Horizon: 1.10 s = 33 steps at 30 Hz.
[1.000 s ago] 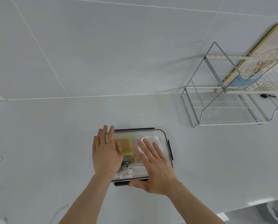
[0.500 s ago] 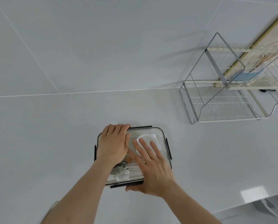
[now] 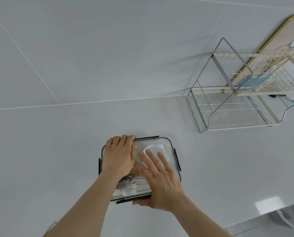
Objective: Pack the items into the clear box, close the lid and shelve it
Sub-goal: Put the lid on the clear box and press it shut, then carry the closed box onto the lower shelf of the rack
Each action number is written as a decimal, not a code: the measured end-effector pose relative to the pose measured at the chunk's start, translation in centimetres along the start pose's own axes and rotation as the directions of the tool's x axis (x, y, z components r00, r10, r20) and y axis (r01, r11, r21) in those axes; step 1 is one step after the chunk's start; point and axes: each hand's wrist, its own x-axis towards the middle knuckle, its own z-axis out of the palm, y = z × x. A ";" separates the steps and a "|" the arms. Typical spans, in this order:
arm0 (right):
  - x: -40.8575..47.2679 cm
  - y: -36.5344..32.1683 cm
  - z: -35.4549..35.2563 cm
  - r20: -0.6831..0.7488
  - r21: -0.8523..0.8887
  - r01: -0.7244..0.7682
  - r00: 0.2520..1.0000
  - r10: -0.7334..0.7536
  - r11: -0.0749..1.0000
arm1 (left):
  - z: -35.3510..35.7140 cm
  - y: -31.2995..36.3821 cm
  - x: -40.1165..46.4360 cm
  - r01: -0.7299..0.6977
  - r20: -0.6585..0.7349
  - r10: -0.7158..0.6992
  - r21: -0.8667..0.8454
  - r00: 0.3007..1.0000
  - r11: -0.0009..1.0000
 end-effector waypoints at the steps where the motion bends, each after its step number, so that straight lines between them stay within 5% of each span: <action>1: 0.0 0.0 -0.1 0.000 0.001 -0.001 1.000 0.001 1.000 | -0.1 0.0 0.1 0.000 0.010 0.000 -0.012 1.000 1.000; 7: -0.4 0.2 -0.9 -0.226 0.158 -0.010 0.973 0.046 0.987 | -1.9 -0.7 -0.9 0.017 0.015 -0.014 -0.208 1.000 0.978; 11: -0.4 2.1 -2.1 -0.353 0.395 -0.298 0.824 0.443 0.869 | -2.7 -2.0 -3.8 0.231 -0.088 -0.278 -0.355 0.956 0.906; 15: -1.0 3.7 -1.8 0.010 0.798 -0.453 0.669 0.743 0.397 | -2.0 -2.6 -7.2 0.452 0.098 -0.484 -0.552 0.870 0.700; 17: -1.5 4.1 -1.2 0.205 0.904 -0.412 0.652 0.730 0.114 | -2.1 -2.4 -8.1 0.485 0.227 -0.513 -0.749 0.827 0.450; 19: -1.8 3.9 -0.4 0.326 0.913 -0.406 0.661 0.675 -0.044 | -2.3 -2.2 -8.5 0.488 0.341 -0.501 -0.850 0.796 0.197; 21: -2.0 3.8 0.0 0.353 0.916 -0.390 0.662 0.661 -0.098 | -2.4 -2.1 -8.5 0.480 0.411 -0.476 -0.877 0.777 0.025; 24: -1.8 3.6 0.0 0.350 0.929 -0.339 0.675 0.650 -0.148 | -2.7 -2.0 -8.4 0.461 0.441 -0.462 -0.884 0.769 -0.078; 33: -0.8 3.8 -3.9 0.317 0.947 -0.271 0.679 0.662 -0.175 | -5.1 -1.4 -5.7 0.455 0.419 -0.454 -0.890 0.786 -0.035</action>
